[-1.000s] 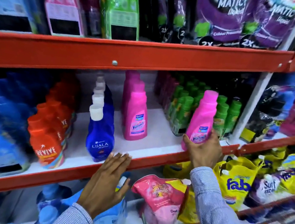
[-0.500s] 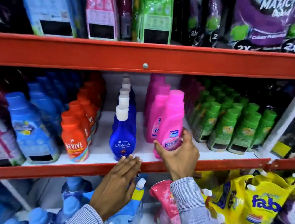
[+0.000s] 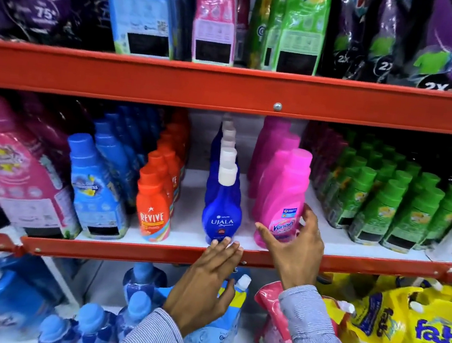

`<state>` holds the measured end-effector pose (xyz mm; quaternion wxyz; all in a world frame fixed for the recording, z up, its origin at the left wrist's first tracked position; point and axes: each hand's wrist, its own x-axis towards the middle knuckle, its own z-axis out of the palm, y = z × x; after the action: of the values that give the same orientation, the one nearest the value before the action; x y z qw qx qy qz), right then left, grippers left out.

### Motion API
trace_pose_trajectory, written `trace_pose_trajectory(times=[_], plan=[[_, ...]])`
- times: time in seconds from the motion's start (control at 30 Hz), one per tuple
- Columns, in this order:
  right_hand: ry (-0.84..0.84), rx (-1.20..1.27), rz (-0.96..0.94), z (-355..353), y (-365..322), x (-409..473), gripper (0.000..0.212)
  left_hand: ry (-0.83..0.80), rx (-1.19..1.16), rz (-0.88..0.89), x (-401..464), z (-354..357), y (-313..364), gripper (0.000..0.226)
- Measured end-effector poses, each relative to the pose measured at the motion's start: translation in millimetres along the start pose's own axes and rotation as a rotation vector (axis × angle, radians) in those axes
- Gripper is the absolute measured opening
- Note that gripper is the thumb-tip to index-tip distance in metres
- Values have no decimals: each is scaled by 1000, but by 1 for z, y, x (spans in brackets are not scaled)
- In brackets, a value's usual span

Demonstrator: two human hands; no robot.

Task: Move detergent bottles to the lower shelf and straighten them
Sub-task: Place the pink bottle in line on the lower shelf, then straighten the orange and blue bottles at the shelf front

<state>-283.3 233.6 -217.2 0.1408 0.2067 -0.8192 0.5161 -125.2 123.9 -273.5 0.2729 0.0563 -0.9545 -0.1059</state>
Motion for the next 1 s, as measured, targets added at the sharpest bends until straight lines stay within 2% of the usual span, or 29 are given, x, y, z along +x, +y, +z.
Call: trace_pose_trajectory(times=[0.07,0.1,0.2,0.27,0.33,0.43,0.5,0.57,0.7,0.83,1.0], plan=[[88,-10,-66,1,-4,-9,101,89,-92,-21,-10,-11,-7,54],[168,-27,-134,1,-8,-15,94,169,-119,-32,-16,-18,-12,50],[346,39,-353,6,-30,-37,59,464,-159,-111,-35,-46,-29,33],[317,165,-447,12,-47,-51,39,610,-190,-215,-41,-66,-33,27],[207,263,-496,23,-62,-64,29,675,-247,-348,-44,-82,-34,30],[-79,333,-449,49,-87,-87,31,671,-357,-528,-54,-98,-43,48],[-285,347,-352,66,-97,-97,38,597,-405,-623,-57,-99,-51,63],[-410,314,-279,83,-101,-100,46,523,-450,-675,-58,-98,-60,73],[-514,225,-193,100,-107,-99,58,452,-505,-692,-52,-101,-73,75],[-559,236,-183,101,-111,-98,51,384,-526,-682,-47,-104,-81,71],[-565,300,-173,100,-112,-100,52,369,-546,-656,-45,-106,-80,61]])
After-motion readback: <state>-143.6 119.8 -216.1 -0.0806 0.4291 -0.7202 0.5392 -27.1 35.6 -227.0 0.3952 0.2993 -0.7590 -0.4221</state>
